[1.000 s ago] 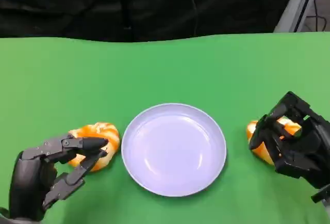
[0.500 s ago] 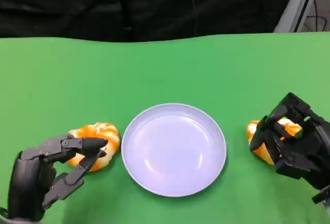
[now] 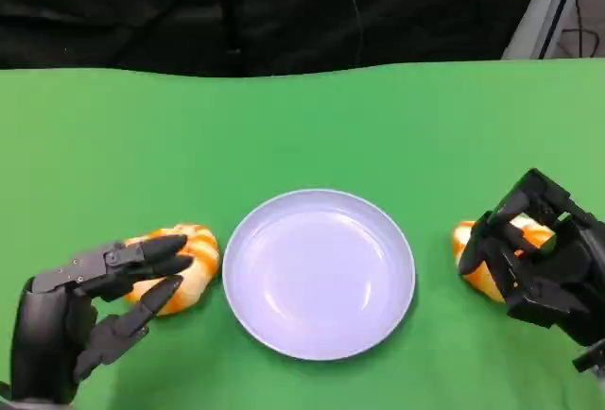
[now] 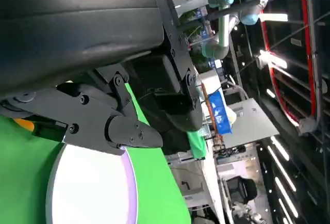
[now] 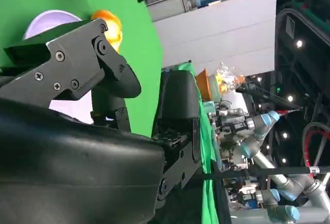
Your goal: Grasp the bread from the table and place it into the plate.
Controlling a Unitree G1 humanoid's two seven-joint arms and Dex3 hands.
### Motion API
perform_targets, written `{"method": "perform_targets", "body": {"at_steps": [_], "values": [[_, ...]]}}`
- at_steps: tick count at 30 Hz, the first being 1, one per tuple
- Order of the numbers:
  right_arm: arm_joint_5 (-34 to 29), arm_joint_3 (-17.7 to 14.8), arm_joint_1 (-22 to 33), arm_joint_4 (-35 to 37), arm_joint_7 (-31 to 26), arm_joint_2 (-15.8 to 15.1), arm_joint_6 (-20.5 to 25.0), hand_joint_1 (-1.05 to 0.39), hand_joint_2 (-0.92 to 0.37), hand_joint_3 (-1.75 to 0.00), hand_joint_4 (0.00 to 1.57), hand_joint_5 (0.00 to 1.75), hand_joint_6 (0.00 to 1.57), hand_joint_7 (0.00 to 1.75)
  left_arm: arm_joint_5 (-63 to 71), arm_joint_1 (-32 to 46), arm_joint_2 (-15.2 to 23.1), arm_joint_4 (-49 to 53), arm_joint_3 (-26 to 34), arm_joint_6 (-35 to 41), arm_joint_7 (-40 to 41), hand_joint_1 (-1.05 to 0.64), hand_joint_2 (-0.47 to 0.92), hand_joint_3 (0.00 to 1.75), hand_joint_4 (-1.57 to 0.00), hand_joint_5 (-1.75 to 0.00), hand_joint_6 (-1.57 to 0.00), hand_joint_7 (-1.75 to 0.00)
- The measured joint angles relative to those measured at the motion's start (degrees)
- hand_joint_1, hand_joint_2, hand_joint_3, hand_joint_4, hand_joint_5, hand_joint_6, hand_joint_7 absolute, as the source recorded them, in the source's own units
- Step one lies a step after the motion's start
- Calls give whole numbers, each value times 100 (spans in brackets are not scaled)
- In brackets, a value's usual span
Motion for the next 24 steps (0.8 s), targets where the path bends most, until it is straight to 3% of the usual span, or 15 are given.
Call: {"method": "perform_targets", "body": {"at_steps": [7,10,13,24], "values": [[1,-3,0,1,0,0,0,7,-60,-118,48,175,39,158,52,0,0,4,17,-29,11,-25,92,7,-93,-6,-89,0],[0,-3,0,0,-1,0,0,6,-60,-118,47,175,39,158,169,2,7,4,47,-58,62,-41,92,8,-77,-3,-71,0],[-1,0,0,-7,-5,0,1,5,-60,-117,47,175,39,158,745,9,148,3,87,-251,251,-52,92,9,-71,-2,-65,0],[-3,1,0,26,8,0,-15,3,-60,-115,49,175,40,157,3354,146,644,-177,177,-354,1900,-71,92,14,-55,0,-55,0]]}}
